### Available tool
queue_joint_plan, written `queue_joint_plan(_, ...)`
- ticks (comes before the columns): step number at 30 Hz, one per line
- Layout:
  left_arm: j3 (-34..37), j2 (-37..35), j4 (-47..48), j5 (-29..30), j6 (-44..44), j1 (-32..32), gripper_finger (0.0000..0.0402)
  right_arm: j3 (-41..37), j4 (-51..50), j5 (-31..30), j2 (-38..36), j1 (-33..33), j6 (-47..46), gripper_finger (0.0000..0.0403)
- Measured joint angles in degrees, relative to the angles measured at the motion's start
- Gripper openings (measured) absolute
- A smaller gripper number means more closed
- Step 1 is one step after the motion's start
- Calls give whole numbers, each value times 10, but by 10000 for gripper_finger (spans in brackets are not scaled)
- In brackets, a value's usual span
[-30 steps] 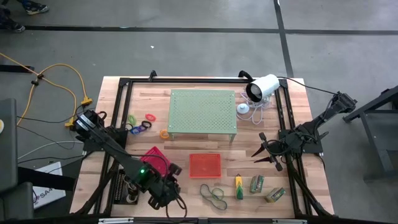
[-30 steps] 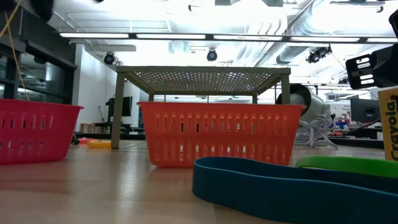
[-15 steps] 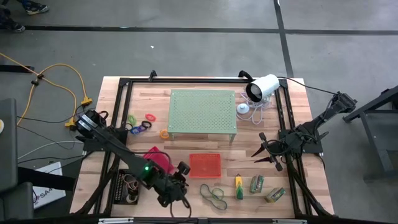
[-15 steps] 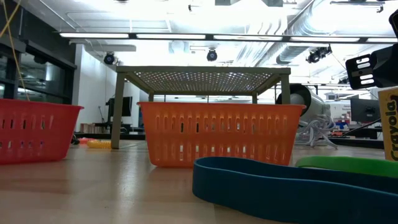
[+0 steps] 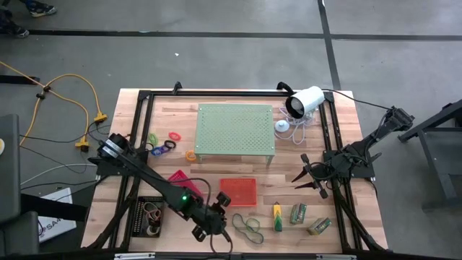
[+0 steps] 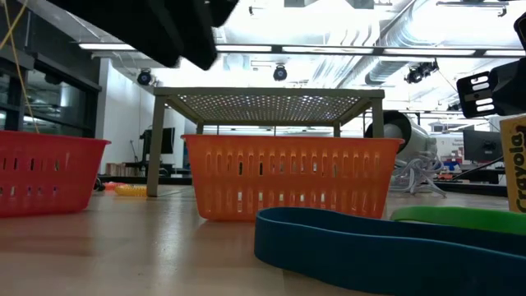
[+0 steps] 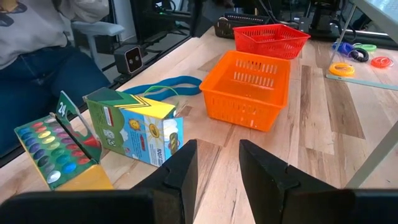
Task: Pick & Place Office Desk Supplies
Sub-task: Put the green rubber band into the black bin
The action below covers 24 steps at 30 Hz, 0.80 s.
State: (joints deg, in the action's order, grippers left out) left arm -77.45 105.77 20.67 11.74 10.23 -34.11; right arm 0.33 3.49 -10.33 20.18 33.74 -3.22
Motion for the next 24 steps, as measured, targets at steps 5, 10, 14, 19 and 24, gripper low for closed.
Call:
queue_joint_plan(5,0,14,-36,-8,25,11,78,0,0,0,0,0,0,106)
queue_joint_plan(10,0,27,-69,-16,37,19,78,0,0,0,0,0,0,106)
queue_joint_plan(14,0,30,-70,-26,39,18,78,0,-1,1,0,0,0,106)
queue_joint_plan(19,0,34,-73,-32,34,19,78,0,-1,0,0,0,0,106)
queue_joint_plan(24,0,37,-77,-28,14,20,78,0,-1,0,0,0,0,106)
